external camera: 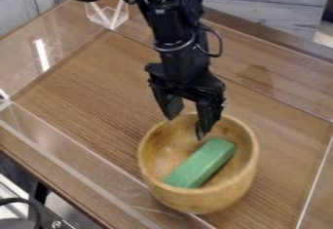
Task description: Put the green block in the brown bowl
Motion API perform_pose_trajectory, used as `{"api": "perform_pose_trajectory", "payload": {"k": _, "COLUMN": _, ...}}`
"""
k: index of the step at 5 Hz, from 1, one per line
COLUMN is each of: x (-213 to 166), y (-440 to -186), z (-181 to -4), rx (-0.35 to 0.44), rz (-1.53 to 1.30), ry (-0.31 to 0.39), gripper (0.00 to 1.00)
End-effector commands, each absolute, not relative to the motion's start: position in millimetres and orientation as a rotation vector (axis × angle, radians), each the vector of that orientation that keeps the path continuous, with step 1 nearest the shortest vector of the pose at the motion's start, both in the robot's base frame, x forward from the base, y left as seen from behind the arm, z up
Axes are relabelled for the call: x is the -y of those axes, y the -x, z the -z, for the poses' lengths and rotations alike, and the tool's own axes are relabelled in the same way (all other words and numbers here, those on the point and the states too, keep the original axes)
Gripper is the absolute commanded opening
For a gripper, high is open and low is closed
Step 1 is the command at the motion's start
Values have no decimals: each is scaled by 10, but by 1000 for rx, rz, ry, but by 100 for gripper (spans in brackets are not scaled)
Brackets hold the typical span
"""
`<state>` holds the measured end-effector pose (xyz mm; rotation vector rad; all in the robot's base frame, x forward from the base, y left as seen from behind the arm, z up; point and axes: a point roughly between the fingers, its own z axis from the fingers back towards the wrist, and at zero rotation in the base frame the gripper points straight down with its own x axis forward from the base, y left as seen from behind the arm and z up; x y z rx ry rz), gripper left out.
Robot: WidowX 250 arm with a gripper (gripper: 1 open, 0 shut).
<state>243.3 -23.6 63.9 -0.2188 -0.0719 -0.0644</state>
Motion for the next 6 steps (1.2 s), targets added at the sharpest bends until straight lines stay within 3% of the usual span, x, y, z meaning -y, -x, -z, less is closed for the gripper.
{"api": "perform_pose_trajectory", "payload": {"k": 1, "x": 218, "y": -2489, "z": -638, "rx": 92, "rz": 61, "ry": 222, "gripper": 100}}
{"api": "perform_pose_trajectory", "payload": {"k": 5, "x": 188, "y": -2549, "z": -431, "rx": 89, "rz": 41, "ry": 232, "gripper": 100}}
{"api": "perform_pose_trajectory", "payload": {"k": 6, "x": 184, "y": -2552, "z": -400, "rx": 84, "rz": 41, "ry": 234, "gripper": 0}}
